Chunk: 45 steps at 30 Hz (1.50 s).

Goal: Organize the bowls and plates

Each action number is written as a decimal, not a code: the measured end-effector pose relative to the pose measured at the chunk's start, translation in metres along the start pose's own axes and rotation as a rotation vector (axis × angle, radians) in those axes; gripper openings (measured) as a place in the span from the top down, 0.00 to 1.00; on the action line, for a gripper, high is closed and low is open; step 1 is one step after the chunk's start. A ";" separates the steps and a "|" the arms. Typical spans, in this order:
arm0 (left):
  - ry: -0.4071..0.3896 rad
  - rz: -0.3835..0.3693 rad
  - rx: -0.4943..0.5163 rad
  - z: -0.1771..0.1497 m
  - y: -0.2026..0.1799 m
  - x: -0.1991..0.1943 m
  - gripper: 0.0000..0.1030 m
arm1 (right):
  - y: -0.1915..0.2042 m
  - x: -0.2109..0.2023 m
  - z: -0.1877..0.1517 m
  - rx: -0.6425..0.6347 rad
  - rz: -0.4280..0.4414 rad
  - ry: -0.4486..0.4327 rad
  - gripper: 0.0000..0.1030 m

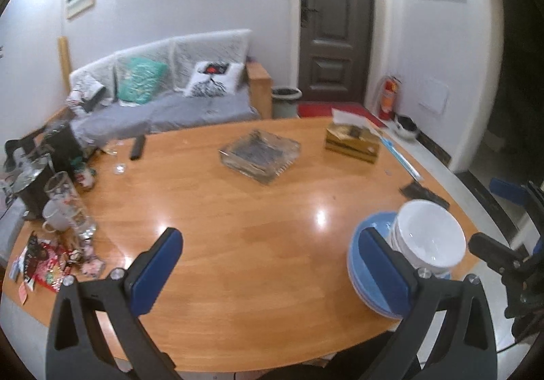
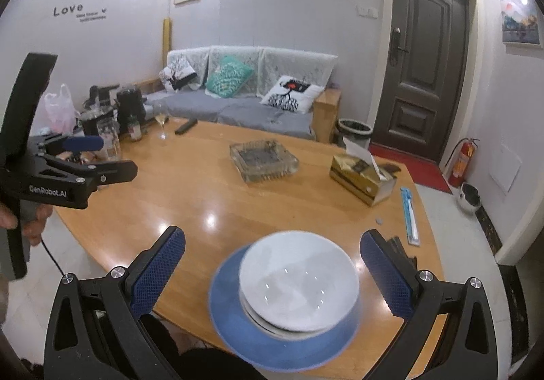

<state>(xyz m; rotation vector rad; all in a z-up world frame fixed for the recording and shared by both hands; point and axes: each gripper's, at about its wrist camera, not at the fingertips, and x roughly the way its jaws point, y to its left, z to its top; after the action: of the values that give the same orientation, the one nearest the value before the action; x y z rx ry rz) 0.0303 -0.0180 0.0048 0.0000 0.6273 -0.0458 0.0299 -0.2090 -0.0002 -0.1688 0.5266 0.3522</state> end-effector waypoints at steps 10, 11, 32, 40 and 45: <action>-0.196 0.114 -0.028 0.005 0.014 -0.037 0.01 | 0.001 -0.031 0.028 0.057 -0.040 -0.155 0.01; -0.209 0.117 -0.030 0.005 0.014 -0.039 0.01 | 0.000 -0.033 0.030 0.058 -0.042 -0.164 0.01; -0.297 0.131 -0.036 0.003 0.015 -0.064 0.01 | -0.006 -0.046 0.032 0.069 -0.063 -0.217 0.01; -0.297 0.130 -0.037 0.003 0.015 -0.064 0.01 | -0.009 -0.049 0.031 0.075 -0.062 -0.219 0.01; -0.297 0.127 -0.036 0.004 0.014 -0.064 0.01 | -0.010 -0.049 0.031 0.076 -0.062 -0.218 0.01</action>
<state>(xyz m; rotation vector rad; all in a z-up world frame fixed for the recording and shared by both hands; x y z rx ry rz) -0.0187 -0.0010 0.0454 -0.0012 0.3301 0.0874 0.0088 -0.2248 0.0518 -0.0717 0.3176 0.2852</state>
